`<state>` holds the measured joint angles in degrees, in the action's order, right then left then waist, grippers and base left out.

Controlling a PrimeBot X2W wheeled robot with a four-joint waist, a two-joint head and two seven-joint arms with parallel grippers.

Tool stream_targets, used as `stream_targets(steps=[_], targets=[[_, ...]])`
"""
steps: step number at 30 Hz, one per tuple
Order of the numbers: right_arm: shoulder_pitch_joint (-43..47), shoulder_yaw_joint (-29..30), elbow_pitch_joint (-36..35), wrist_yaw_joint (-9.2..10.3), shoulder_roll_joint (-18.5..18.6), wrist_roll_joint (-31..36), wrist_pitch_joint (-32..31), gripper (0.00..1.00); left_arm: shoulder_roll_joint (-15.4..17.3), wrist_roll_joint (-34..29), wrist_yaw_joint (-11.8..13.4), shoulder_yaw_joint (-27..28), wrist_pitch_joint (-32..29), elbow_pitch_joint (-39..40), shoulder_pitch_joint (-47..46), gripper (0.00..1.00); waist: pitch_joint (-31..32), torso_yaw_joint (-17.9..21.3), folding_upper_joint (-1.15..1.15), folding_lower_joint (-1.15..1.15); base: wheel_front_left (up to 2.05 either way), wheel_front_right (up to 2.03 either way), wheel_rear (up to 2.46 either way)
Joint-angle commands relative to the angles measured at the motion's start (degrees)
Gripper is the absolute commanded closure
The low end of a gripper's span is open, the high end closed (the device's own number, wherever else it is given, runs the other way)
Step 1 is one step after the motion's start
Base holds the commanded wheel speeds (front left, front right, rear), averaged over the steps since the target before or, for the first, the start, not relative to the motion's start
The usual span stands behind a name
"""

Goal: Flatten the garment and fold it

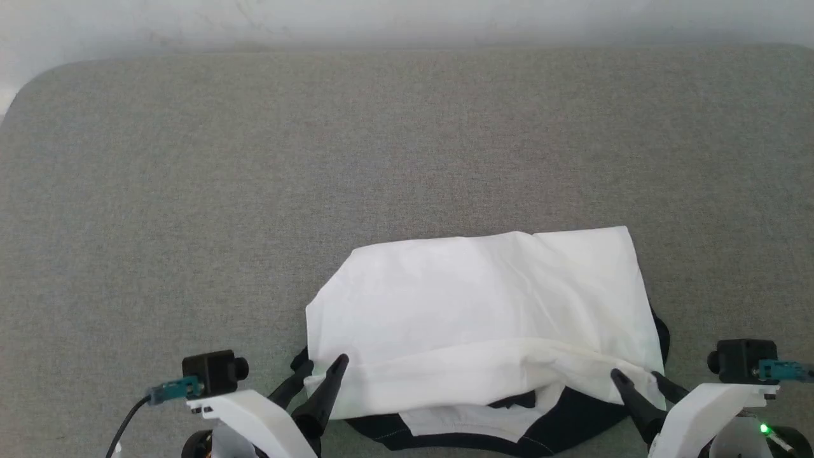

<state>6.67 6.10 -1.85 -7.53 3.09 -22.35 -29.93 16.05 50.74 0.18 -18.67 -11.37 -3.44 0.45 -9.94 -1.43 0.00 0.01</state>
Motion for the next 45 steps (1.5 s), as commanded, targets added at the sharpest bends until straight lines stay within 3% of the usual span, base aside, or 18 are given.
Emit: stream_targets(steps=[1, 6, 10, 14, 19, 24, 34, 45], targets=[[0.63, -0.61, -1.59, 0.04, 0.25, -1.37, -0.78, 0.0, 0.14, -0.18, 0.61, 0.38, 0.67, 1.36, 1.24, 0.0, 0.3, 0.07, 0.0, -0.01, 0.0, 0.0, 0.0], [2.32, 2.44, -10.0, 0.04, 0.69, -3.7, -1.13, 0.0, 0.64, -2.34, 3.75, 2.91, 5.14, 9.32, 5.01, 0.0, 0.77, 0.17, 0.0, -0.01, 0.0, 0.0, 0.0], [1.69, 6.4, -14.4, 0.04, 0.33, -1.33, 2.36, 0.0, 0.04, -7.9, 7.33, 6.52, 14.23, 15.09, 6.04, 0.0, 0.61, 0.2, 0.0, -0.01, 0.0, 0.0, 0.0], [0.49, 7.86, -14.0, 0.04, 0.0, 1.09, 5.27, 0.0, -0.81, -14.99, 10.15, 8.31, 23.06, 18.69, 5.89, 0.0, -0.01, 0.07, 0.0, -0.01, 0.0, 0.0, 0.0], [-0.84, 7.17, -10.03, 0.04, -0.15, 1.96, 5.79, 0.0, -0.78, -23.86, 11.21, 9.29, 26.05, 20.67, 5.6, 0.0, -1.13, -0.73, 0.0, -0.01, 0.0, 0.0, 0.0], [-2.66, 7.06, -5.21, 0.04, -0.18, 3.03, 6.13, 0.0, -1.77, -28.54, 10.8, 9.41, 26.32, 20.47, 6.15, 0.0, -2.14, -2.02, 0.0, -0.01, 0.0, 0.0, 0.0], [-5.82, 7.65, 2.33, 0.04, -0.05, 4.27, 4.87, 0.0, -4.44, -29.24, 8.15, 11.06, 26.35, 20.48, 6.26, 0.0, -4.06, -4.73, 0.0, -0.01, 0.0, 0.0, 0.0], [-8.14, 3.63, 10.23, 0.04, 1.7, 1.58, 1.11, 0.0, -5.96, -28.91, 6.05, 11.48, 26.36, 19.23, 5.7, 0.0, -5.37, -6.09, 0.0, -0.01, 0.0, 0.0, 0.0]])
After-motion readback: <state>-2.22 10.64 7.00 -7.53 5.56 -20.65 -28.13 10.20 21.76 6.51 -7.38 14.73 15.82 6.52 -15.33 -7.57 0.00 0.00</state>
